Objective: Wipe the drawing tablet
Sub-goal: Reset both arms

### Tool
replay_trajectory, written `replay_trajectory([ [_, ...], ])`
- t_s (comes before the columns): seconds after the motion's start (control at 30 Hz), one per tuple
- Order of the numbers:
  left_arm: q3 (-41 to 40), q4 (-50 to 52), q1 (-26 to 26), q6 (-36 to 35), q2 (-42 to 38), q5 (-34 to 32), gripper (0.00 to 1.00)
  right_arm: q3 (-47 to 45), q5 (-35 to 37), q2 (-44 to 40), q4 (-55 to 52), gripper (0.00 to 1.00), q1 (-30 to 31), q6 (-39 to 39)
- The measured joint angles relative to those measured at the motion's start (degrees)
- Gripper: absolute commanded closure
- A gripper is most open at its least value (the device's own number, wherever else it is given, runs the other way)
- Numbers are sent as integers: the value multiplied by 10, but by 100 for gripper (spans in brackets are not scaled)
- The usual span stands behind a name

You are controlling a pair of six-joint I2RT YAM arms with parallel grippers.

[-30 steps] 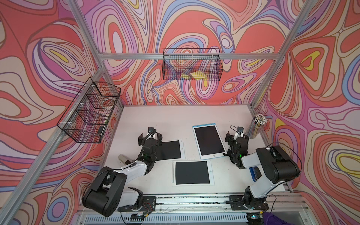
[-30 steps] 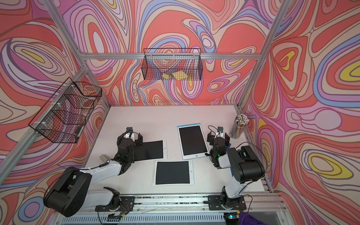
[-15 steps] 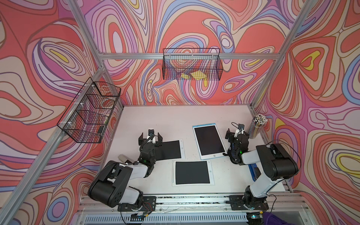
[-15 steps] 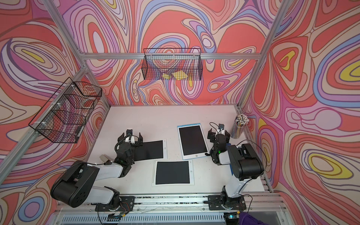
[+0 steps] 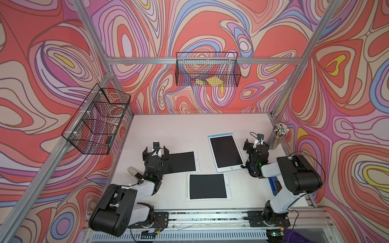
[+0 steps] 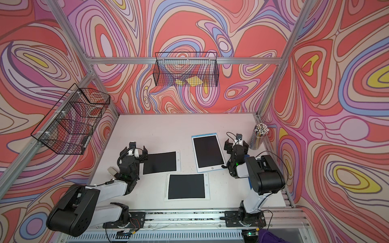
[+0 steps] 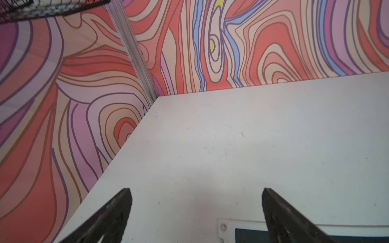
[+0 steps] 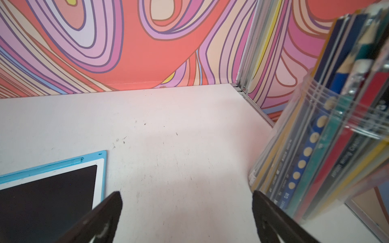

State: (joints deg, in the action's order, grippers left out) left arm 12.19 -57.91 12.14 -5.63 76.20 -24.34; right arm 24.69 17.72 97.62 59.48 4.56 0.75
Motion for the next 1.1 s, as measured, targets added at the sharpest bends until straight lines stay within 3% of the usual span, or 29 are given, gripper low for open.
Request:
replay_trajectory([
  [0.23,-7,-79,-73,39,131,68,1,0,0,0,0,2,0,0],
  [0.57,97,44,-110,51,122,201,1,0,-2,0,-3,2,0,0],
  [1.1,96,79,-111,55,123,220,1,1,-2,0,-4,2,0,0],
])
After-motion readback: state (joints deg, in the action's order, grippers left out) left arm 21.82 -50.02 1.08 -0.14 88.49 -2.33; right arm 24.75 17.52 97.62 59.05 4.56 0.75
